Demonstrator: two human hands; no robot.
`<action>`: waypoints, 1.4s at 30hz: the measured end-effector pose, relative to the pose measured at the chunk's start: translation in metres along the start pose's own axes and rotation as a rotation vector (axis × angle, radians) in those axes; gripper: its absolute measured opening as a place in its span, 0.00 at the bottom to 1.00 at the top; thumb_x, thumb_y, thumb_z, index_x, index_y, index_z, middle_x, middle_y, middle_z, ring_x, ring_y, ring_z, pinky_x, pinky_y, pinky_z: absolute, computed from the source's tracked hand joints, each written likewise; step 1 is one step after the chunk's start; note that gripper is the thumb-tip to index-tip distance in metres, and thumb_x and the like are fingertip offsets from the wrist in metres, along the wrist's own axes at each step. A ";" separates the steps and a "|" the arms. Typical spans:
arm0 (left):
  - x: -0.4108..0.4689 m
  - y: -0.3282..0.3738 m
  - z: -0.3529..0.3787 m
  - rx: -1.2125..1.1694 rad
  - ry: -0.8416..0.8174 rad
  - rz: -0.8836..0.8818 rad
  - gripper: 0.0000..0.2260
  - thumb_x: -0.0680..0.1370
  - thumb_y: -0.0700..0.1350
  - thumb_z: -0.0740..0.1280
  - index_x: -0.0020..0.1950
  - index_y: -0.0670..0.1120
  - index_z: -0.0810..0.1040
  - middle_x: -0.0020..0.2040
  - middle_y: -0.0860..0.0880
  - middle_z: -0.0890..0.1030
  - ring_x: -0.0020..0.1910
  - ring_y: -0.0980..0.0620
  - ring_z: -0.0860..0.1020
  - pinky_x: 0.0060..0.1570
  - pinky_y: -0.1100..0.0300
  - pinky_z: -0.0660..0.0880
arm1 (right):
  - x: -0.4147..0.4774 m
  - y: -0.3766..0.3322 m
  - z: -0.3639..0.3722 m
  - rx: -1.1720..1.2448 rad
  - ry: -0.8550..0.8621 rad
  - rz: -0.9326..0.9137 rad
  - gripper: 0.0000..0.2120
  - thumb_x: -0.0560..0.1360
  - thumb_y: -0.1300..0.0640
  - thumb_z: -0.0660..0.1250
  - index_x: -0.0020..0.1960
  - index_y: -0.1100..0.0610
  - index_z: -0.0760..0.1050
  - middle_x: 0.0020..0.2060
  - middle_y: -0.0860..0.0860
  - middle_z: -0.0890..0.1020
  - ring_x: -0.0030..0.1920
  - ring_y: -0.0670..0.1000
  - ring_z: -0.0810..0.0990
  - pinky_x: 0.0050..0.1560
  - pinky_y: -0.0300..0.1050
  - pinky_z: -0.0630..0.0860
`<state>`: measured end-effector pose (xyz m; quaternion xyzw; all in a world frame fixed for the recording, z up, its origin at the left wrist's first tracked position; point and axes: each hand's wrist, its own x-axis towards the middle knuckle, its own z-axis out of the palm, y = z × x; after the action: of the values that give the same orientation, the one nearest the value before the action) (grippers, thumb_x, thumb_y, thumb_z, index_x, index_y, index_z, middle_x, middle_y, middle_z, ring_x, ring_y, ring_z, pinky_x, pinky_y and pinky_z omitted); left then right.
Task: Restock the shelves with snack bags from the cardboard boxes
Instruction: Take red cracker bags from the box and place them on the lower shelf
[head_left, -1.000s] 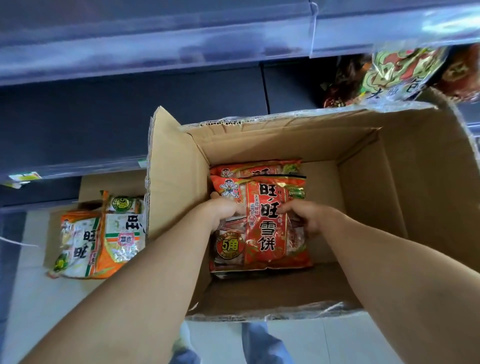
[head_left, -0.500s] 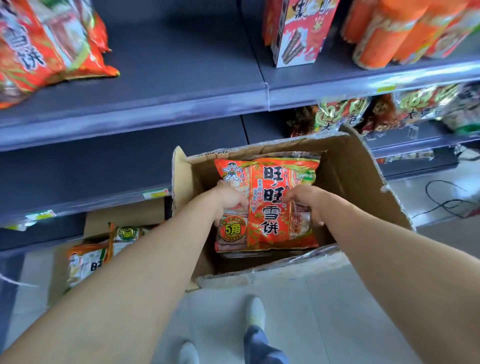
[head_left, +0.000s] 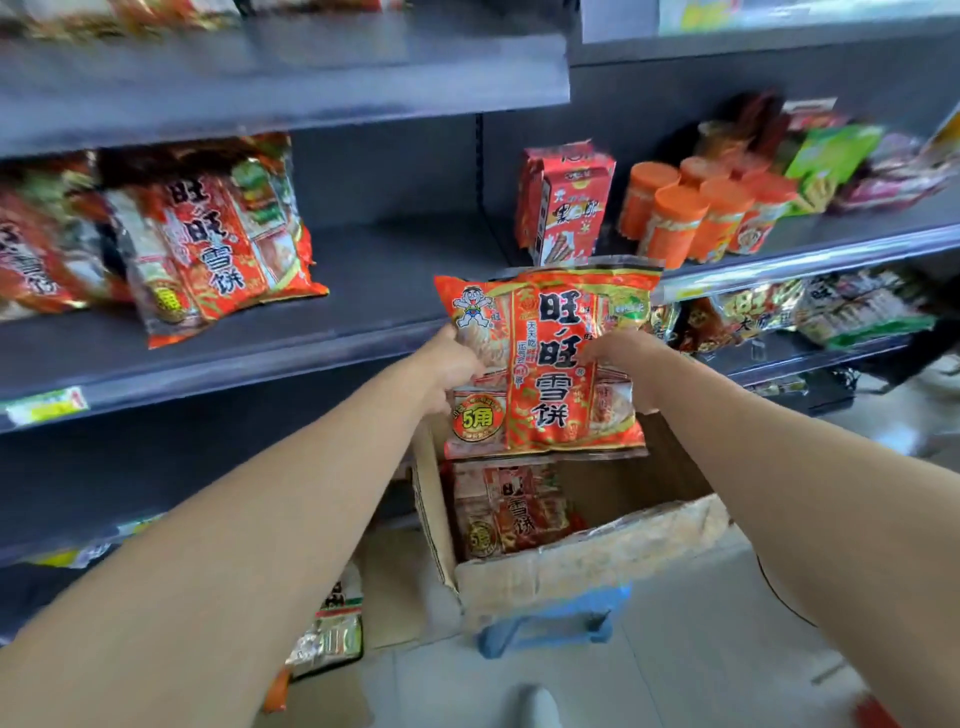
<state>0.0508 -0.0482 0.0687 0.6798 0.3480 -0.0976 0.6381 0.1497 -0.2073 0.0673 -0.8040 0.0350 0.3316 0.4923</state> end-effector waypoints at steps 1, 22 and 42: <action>-0.001 0.006 -0.007 -0.020 0.036 0.030 0.25 0.79 0.30 0.59 0.73 0.48 0.61 0.61 0.46 0.74 0.44 0.51 0.75 0.27 0.55 0.71 | -0.001 -0.010 0.004 0.003 0.017 -0.006 0.20 0.76 0.62 0.66 0.67 0.62 0.70 0.68 0.58 0.72 0.69 0.59 0.70 0.63 0.52 0.71; 0.151 0.046 -0.166 -0.054 0.653 0.408 0.16 0.80 0.43 0.63 0.69 0.47 0.70 0.55 0.51 0.76 0.50 0.50 0.76 0.52 0.52 0.75 | 0.162 -0.155 0.146 0.124 0.173 -0.523 0.32 0.71 0.56 0.74 0.68 0.56 0.60 0.55 0.51 0.74 0.56 0.54 0.75 0.54 0.48 0.74; 0.284 0.079 -0.240 0.105 0.747 0.365 0.21 0.79 0.49 0.63 0.72 0.55 0.66 0.66 0.47 0.73 0.60 0.43 0.75 0.59 0.52 0.74 | 0.279 -0.209 0.206 -0.054 0.321 -0.431 0.30 0.74 0.51 0.66 0.73 0.44 0.60 0.69 0.56 0.59 0.65 0.60 0.68 0.60 0.45 0.69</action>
<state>0.2328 0.2802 0.0076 0.7507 0.4237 0.2526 0.4395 0.3440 0.1429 0.0084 -0.8481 -0.0686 0.0882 0.5179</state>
